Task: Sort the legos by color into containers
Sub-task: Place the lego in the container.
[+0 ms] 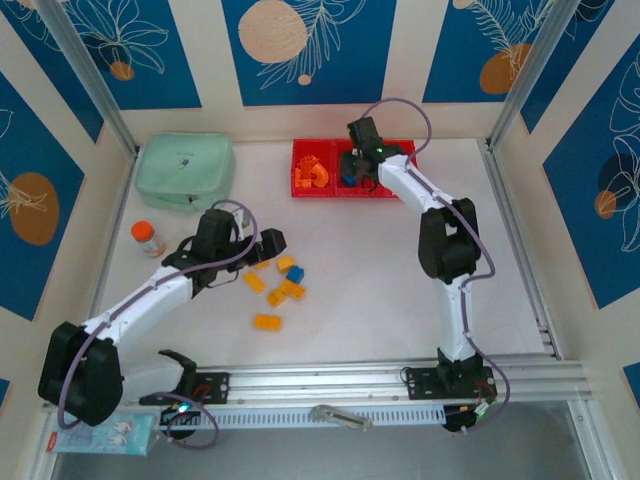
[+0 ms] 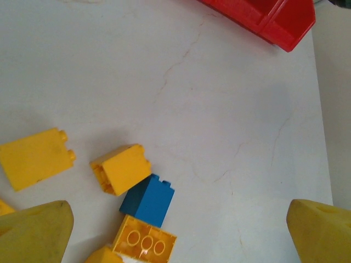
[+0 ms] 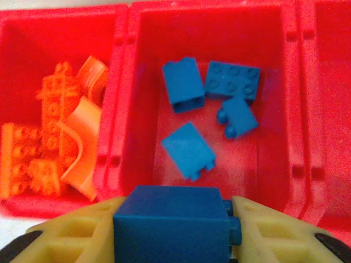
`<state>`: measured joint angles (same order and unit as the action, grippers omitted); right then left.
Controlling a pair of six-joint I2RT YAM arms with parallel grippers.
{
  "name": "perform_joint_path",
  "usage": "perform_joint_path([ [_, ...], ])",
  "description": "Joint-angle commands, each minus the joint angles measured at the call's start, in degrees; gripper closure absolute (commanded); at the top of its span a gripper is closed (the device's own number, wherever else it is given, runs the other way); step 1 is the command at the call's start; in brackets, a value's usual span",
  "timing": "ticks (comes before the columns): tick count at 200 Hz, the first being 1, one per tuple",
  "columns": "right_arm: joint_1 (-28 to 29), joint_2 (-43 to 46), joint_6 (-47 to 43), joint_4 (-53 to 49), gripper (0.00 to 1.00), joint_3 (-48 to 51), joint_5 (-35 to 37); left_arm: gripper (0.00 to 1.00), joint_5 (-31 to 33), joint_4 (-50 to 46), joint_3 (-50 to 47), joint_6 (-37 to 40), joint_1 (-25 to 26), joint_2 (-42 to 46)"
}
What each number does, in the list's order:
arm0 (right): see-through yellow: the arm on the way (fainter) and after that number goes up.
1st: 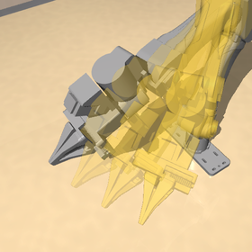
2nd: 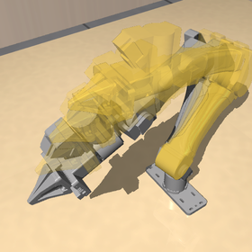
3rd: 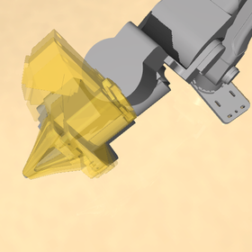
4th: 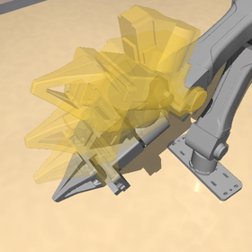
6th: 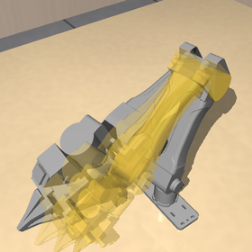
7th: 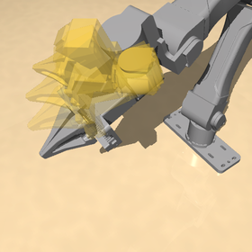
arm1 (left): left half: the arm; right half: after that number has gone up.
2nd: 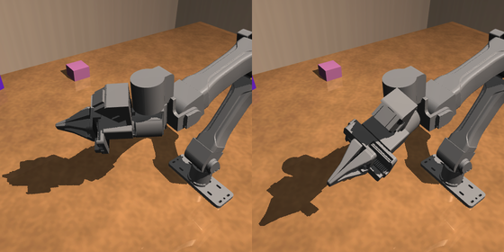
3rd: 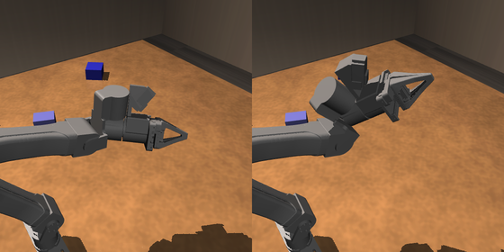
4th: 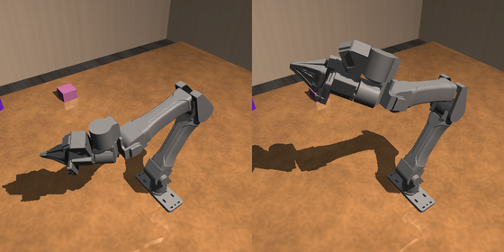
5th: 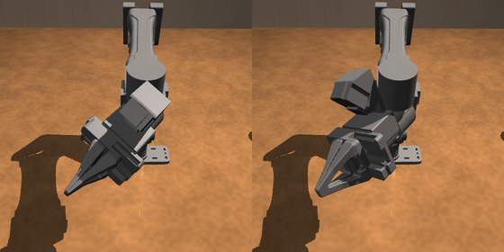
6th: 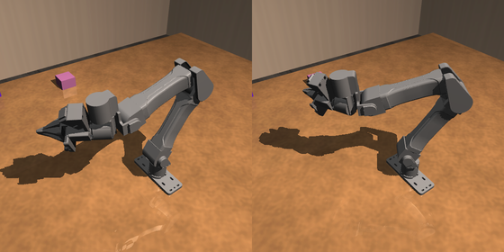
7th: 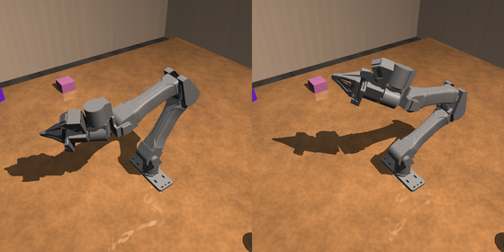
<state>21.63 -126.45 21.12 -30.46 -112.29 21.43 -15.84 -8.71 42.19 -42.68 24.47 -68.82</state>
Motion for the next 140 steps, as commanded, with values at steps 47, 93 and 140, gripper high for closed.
perform_joint_path([
  [47, -1.7, -9.7, -3.8, -8.9, 0.35, -18.2, -1.1, 0.01, -3.0, 4.1, 6.2, 1.9, -0.7, -5.8],
  [93, 1.0, 1.7, -2.9, -4.3, 0.29, -3.7, -3.6, 0.01, -2.0, 4.1, 4.8, 2.3, -0.7, -2.9],
  [140, 6.2, 14.2, 0.9, -2.3, 0.25, 14.8, -5.9, 0.01, -0.6, 0.0, 1.4, 3.1, -0.7, 3.4],
])
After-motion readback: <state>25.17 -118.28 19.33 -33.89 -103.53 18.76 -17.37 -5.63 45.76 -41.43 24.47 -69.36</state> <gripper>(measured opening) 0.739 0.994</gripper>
